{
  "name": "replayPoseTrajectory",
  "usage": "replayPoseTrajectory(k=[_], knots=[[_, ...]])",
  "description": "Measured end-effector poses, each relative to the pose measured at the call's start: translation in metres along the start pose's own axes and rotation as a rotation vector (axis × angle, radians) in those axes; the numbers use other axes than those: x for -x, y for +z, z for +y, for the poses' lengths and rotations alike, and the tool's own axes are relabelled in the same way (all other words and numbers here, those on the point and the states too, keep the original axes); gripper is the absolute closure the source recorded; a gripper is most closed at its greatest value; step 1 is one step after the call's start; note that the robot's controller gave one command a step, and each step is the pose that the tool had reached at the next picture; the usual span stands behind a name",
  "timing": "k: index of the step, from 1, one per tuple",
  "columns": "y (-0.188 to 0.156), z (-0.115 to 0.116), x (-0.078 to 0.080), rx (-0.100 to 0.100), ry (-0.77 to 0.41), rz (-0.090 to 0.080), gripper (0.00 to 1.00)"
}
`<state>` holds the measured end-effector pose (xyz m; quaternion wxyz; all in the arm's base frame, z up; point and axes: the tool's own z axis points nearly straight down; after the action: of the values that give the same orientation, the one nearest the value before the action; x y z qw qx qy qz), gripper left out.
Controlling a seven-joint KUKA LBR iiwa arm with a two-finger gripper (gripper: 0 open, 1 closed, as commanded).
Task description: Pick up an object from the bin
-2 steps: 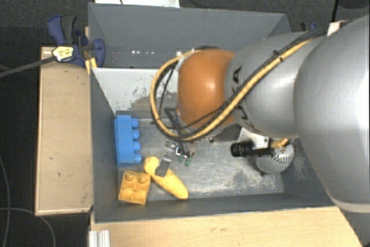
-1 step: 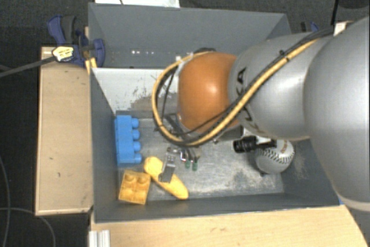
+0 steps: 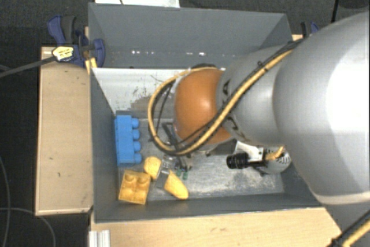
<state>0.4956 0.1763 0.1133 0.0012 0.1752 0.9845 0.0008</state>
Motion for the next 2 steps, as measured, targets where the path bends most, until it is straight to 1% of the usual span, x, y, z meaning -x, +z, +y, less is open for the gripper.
replayPoseTrajectory(k=[1, 2], knots=[[0.0412, -0.0007, -0.0114, 0.001, 0.146, 0.003, 1.0], [0.0412, -0.0008, -0.0114, 0.001, 0.147, 0.003, 1.0]])
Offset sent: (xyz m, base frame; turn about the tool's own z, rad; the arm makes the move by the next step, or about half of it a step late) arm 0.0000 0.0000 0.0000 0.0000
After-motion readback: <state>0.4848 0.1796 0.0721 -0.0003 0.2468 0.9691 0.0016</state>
